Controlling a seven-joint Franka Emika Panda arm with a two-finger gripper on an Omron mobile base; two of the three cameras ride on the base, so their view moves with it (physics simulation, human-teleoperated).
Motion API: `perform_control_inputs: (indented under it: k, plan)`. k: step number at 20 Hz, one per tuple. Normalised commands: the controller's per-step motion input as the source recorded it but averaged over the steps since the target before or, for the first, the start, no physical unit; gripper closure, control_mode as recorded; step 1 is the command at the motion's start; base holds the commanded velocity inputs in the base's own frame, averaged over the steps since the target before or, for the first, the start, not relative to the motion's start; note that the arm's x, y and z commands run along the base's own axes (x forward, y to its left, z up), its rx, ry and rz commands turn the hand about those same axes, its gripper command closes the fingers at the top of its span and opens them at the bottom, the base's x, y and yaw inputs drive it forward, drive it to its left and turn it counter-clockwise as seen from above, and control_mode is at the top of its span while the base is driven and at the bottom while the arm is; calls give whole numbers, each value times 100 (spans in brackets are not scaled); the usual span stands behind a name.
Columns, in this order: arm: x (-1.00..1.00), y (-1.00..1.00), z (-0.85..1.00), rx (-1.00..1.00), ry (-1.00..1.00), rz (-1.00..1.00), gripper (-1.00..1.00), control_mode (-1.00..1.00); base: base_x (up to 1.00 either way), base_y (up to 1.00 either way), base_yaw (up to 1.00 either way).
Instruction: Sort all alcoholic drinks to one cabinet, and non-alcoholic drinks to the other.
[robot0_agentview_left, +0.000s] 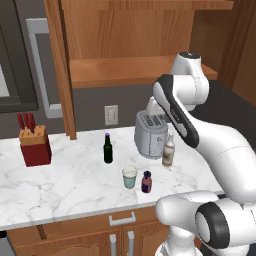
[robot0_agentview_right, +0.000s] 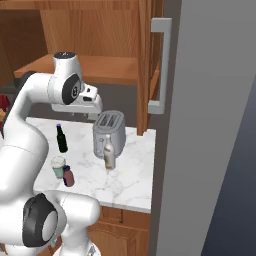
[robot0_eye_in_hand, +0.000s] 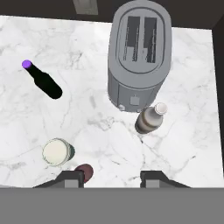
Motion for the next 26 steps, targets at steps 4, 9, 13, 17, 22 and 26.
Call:
perform_control_inputs:
  k: [4, 9, 13, 17, 22, 26]
  plan:
    - [-4, -8, -17, 1, 1, 0, -100, -100, 0, 0, 0]
    - [-40, -39, -72, 1, -14, 0, -100, -100, 0, 0, 0]
    - [-18, -34, -96, -5, -13, -4, -100, -100, 0, 0, 0]
    - [6, -11, -76, -1, 1, -6, -100, -100, 0, 0, 0]
    - [28, -2, -63, 0, 1, -3, -100, -100, 0, 0, 0]
    - [50, -7, -49, 0, 0, -2, -100, -100, 0, 0, 0]
